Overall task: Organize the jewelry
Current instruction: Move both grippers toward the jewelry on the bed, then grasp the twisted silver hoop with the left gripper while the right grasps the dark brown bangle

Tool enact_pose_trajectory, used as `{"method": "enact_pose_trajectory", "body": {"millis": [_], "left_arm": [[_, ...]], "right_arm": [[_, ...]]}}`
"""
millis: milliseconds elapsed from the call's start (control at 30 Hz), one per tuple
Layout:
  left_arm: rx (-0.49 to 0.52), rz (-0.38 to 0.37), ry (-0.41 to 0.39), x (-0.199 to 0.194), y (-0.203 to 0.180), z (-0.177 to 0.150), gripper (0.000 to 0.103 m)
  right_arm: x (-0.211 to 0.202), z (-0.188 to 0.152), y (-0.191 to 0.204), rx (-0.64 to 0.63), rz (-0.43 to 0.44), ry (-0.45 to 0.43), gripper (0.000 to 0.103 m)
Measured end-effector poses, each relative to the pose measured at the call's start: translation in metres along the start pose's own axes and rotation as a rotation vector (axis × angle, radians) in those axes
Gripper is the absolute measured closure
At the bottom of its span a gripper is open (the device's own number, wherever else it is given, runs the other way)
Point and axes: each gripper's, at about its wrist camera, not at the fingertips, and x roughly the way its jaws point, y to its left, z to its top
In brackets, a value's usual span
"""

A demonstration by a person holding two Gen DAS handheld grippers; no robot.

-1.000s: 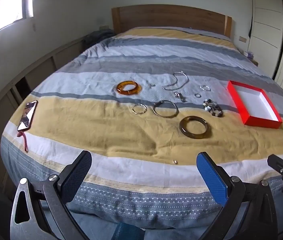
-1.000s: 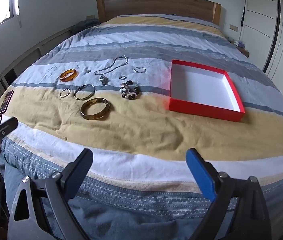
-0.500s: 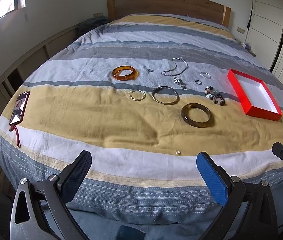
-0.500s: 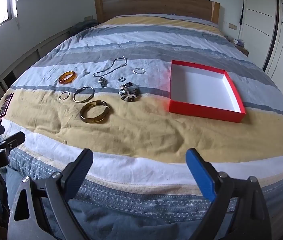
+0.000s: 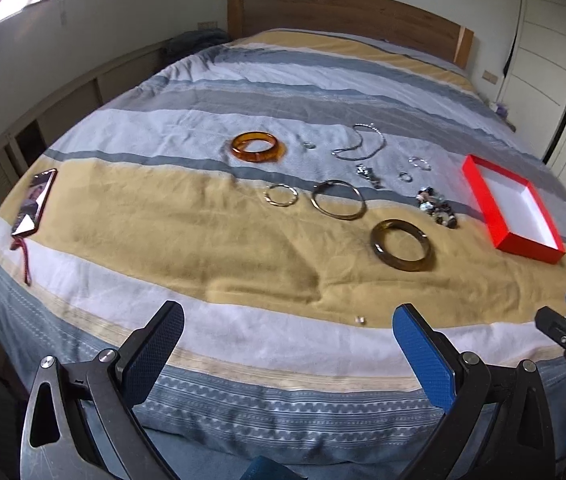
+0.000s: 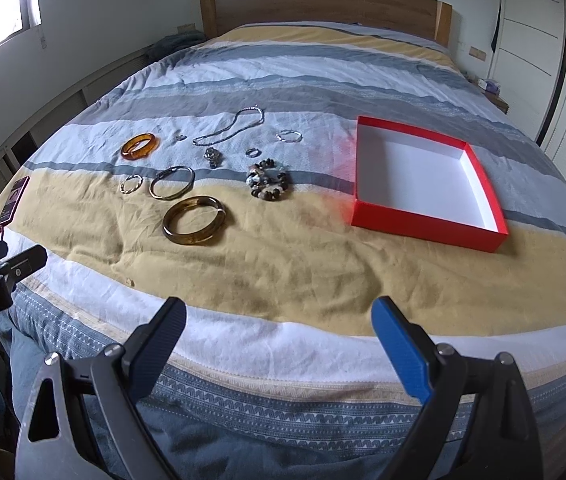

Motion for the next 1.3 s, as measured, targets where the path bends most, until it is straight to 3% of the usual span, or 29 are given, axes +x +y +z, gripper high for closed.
{"method": "enact_pose_trajectory", "body": {"millis": [167, 400, 967, 1300], "left_arm": [[0.021, -0.03, 0.025, 0.004, -0.007, 0.001, 0.005], [-0.015, 0.026, 0.09, 0.017, 0.006, 0.003, 0.005], [-0.059, 0.062, 0.139, 0.056, 0.038, 0.024, 0.005], [-0.087, 0.062, 0.161, 0.092, 0.063, 0.05, 0.016]], "right_arm": [[0.003, 0.0, -0.002, -0.005, 0.01, 0.004, 0.009], [0.008, 0.002, -0.002, -0.004, 0.018, 0.016, 0.009], [0.051, 0.032, 0.015, -0.04, 0.083, 0.062, 0.011], [0.092, 0.053, 0.028, -0.029, 0.147, 0.124, 0.027]]}}
